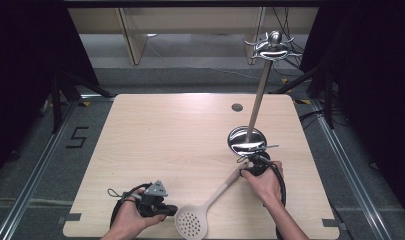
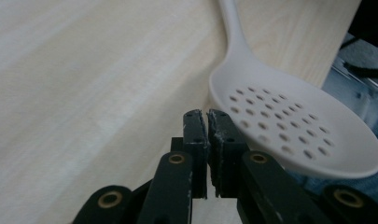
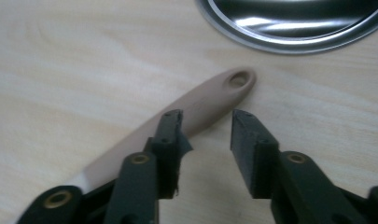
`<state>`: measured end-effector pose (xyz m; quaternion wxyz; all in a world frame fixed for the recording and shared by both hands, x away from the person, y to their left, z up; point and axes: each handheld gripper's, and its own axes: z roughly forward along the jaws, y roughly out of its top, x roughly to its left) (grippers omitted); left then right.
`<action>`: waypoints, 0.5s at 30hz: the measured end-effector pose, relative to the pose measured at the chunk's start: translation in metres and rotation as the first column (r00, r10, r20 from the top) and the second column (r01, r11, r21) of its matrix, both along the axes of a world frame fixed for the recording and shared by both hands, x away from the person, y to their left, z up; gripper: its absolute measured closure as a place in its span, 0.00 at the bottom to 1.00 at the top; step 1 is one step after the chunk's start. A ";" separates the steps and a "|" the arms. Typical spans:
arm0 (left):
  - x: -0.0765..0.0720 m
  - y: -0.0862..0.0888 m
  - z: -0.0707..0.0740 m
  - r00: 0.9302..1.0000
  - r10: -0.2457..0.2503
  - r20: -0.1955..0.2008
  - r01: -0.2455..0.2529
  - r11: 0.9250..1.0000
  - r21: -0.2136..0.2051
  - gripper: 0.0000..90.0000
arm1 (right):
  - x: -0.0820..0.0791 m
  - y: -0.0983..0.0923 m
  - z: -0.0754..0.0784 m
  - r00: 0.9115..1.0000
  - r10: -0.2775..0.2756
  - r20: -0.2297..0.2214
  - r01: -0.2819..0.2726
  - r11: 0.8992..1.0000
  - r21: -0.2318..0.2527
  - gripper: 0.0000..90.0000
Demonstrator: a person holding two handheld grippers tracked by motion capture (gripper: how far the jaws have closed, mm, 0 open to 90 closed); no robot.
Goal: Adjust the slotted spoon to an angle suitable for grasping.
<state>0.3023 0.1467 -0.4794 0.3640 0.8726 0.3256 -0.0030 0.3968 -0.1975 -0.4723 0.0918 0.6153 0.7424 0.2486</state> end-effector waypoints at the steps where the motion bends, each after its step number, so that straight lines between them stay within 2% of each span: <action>1: 0.002 0.003 0.001 1.000 0.013 0.014 -0.013 1.000 -0.003 0.94 | 0.001 0.000 0.002 0.999 -0.036 0.000 0.036 0.999 0.024 0.64; 2: 0.003 0.006 0.003 0.999 0.042 0.016 -0.041 0.999 -0.018 0.93 | 0.001 0.000 0.002 0.998 -0.056 -0.003 0.056 0.998 0.032 0.61; 3: 0.004 0.009 0.005 0.998 0.054 0.027 -0.053 0.998 -0.027 0.93 | 0.002 -0.001 0.002 0.998 -0.054 0.012 0.054 0.998 0.036 0.56; 5: 0.005 0.014 0.006 0.996 0.082 0.037 -0.080 0.996 -0.044 0.92 | 0.005 0.002 0.001 0.996 -0.087 -0.017 0.088 0.995 0.053 0.50; 6: 0.006 0.016 0.006 0.995 0.086 0.045 -0.085 0.996 -0.040 0.91 | 0.006 0.006 0.003 0.988 -0.139 -0.069 0.144 0.988 0.065 0.49; 8: 0.006 0.020 0.005 0.994 0.099 0.046 -0.098 0.995 -0.030 0.90 | 0.009 0.009 0.001 0.988 -0.141 -0.060 0.145 0.988 0.062 0.46; 9: 0.006 0.022 0.006 0.995 0.092 0.044 -0.091 0.995 -0.029 0.90 | 0.009 0.012 0.001 0.986 -0.153 -0.071 0.158 0.985 0.071 0.45; 11: 0.008 0.024 0.005 0.993 0.104 0.051 -0.102 0.994 -0.032 0.89 | 0.012 0.015 -0.001 0.986 -0.136 -0.099 0.143 0.988 0.066 0.44; 12: 0.008 0.024 0.006 0.993 0.111 0.039 -0.109 0.993 -0.036 0.89 | 0.011 0.018 0.000 0.978 -0.161 -0.136 0.172 0.982 0.076 0.43; 13: 0.008 0.025 0.005 0.992 0.121 0.047 -0.119 0.992 -0.043 0.89 | 0.012 0.019 -0.001 0.977 -0.148 -0.155 0.160 0.984 0.072 0.42; 14: 0.009 0.026 0.005 0.991 0.119 0.061 -0.117 0.993 -0.035 0.88 | 0.013 0.021 -0.001 0.976 -0.148 -0.159 0.159 0.985 0.059 0.42; 15: 0.009 0.027 0.005 0.991 0.125 0.050 -0.123 0.992 -0.041 0.88 | 0.014 0.025 -0.002 0.972 -0.171 -0.160 0.184 0.981 0.067 0.42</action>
